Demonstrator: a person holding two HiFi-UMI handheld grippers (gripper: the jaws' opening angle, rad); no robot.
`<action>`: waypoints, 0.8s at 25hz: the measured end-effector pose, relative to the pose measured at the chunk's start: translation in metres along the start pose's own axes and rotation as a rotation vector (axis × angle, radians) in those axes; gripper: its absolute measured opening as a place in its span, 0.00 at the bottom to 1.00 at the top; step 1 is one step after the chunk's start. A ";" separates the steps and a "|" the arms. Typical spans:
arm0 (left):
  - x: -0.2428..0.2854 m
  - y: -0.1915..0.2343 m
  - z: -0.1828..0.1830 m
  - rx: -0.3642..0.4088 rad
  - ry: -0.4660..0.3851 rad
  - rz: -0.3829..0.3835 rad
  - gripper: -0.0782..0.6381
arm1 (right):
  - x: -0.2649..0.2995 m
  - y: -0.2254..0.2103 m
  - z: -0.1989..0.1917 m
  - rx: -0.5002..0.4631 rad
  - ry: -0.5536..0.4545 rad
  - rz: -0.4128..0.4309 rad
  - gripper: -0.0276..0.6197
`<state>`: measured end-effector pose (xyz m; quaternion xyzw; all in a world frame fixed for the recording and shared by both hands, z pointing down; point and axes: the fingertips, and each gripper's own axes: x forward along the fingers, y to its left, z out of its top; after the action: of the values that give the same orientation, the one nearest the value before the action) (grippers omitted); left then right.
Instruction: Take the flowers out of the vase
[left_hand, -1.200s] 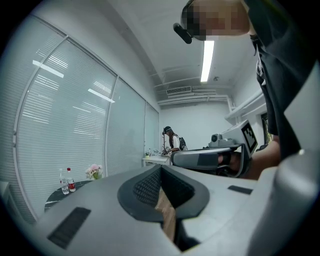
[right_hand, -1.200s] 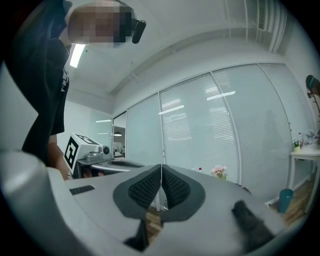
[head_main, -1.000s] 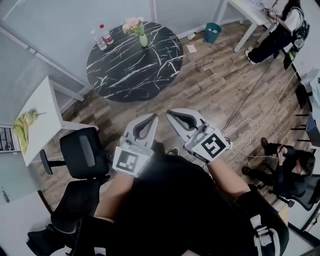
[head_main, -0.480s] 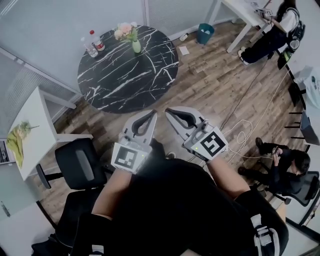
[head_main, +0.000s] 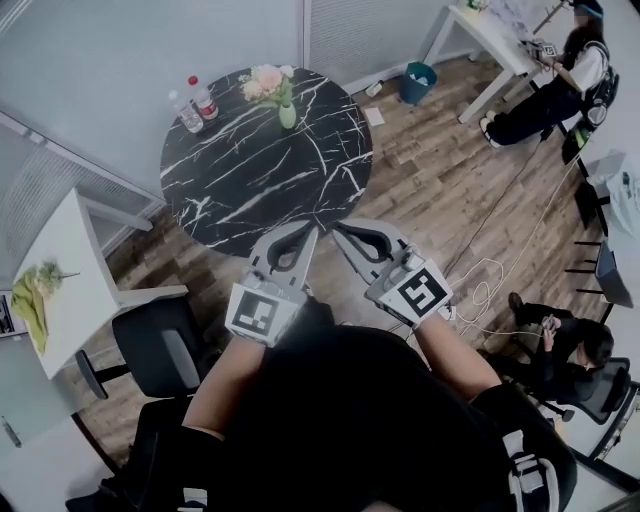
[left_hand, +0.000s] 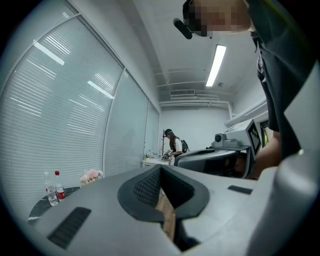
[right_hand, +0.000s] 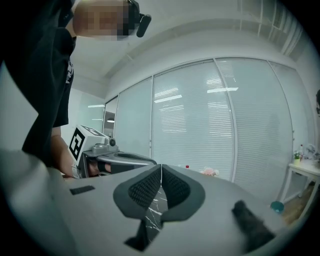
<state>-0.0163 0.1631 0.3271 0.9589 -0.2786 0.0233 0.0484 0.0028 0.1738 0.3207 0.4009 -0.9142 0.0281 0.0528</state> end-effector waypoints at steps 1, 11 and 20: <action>0.001 0.009 0.000 -0.003 -0.003 0.000 0.12 | 0.008 -0.004 -0.001 -0.004 0.006 -0.002 0.07; 0.011 0.076 -0.003 -0.026 0.004 -0.008 0.12 | 0.063 -0.028 -0.007 -0.006 0.044 -0.027 0.07; 0.027 0.096 -0.008 -0.034 0.019 0.005 0.12 | 0.075 -0.051 -0.007 -0.012 0.053 -0.026 0.07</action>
<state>-0.0453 0.0691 0.3445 0.9569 -0.2810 0.0281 0.0674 -0.0095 0.0850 0.3371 0.4115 -0.9073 0.0322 0.0797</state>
